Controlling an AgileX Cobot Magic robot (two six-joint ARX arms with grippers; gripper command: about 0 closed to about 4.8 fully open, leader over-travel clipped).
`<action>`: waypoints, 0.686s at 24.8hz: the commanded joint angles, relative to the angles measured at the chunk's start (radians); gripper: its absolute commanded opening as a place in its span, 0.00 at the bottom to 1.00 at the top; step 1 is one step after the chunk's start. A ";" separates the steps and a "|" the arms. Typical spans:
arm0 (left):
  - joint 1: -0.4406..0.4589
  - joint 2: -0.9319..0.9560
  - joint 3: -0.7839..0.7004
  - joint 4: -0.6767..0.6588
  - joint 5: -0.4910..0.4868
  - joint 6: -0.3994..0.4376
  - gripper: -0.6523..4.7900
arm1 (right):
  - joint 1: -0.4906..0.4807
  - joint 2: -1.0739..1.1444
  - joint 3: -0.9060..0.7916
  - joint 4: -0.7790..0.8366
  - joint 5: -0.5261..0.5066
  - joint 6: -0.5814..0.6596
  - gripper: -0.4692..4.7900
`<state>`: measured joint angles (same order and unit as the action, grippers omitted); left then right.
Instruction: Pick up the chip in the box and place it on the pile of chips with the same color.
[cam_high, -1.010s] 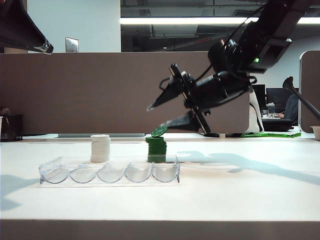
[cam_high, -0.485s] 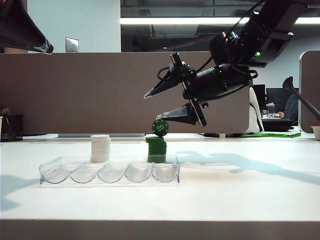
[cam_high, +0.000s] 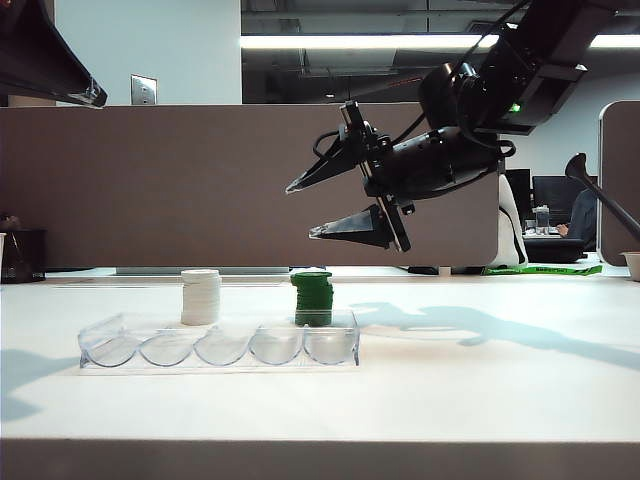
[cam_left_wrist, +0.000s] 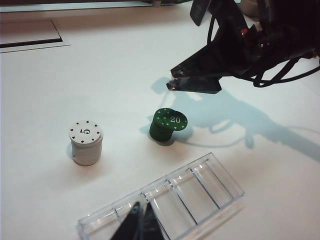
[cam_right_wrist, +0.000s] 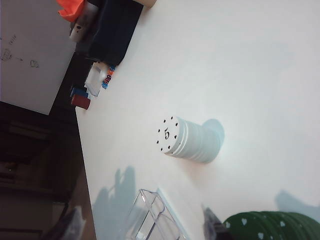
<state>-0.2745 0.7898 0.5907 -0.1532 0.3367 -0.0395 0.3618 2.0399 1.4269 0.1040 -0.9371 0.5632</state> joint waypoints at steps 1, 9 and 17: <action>-0.001 -0.001 0.004 0.013 -0.004 -0.002 0.11 | -0.004 -0.009 0.003 0.079 0.005 -0.007 0.67; -0.001 -0.002 0.004 0.037 -0.102 0.005 0.11 | -0.061 -0.056 0.003 0.103 0.166 -0.084 0.08; 0.000 -0.025 0.004 0.102 -0.140 0.082 0.11 | -0.148 -0.210 0.003 -0.109 0.464 -0.497 0.07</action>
<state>-0.2741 0.7761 0.5907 -0.0742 0.2199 0.0231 0.2192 1.8595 1.4265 0.0494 -0.5426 0.1967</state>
